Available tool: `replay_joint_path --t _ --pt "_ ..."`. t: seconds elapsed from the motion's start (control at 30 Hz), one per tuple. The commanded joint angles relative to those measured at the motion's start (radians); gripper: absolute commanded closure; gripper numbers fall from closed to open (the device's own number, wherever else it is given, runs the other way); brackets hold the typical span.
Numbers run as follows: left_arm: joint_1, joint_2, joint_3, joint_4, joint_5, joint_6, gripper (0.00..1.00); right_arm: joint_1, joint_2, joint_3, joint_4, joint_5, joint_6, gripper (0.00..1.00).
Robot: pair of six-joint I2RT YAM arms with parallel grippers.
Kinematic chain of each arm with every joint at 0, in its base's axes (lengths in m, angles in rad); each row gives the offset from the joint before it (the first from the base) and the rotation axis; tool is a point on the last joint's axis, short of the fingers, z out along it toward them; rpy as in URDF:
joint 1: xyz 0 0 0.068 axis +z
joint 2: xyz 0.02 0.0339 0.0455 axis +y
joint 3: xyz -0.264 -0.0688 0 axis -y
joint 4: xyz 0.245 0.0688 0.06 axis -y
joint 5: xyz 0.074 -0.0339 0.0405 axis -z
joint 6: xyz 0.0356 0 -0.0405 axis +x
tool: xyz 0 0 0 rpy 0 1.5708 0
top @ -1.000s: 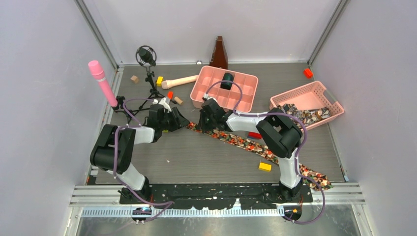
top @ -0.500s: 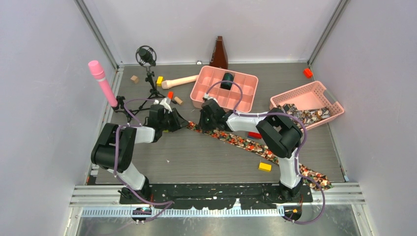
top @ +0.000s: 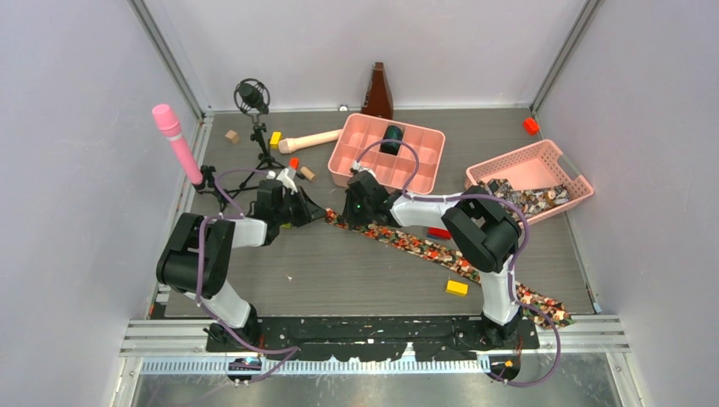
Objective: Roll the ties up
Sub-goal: Roll the tie at the center of the board.
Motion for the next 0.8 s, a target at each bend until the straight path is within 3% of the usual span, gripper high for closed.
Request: replay_joint_path --t 0.0,0.47,0.77 --pt "-0.026 -0.049 0.027 0.053 0.055 0.032 0.98 0.005 0.002 0.001 0.016 0.021 0.010 1.00" --pt "-0.141 -0.047 0.085 -0.092 0.060 0.152 1.00 0.005 0.000 -0.009 0.028 0.022 0.016 1.00" --pt "-0.141 -0.023 0.083 -0.098 0.047 0.161 1.00 0.005 -0.131 -0.131 0.213 0.001 -0.004 0.93"
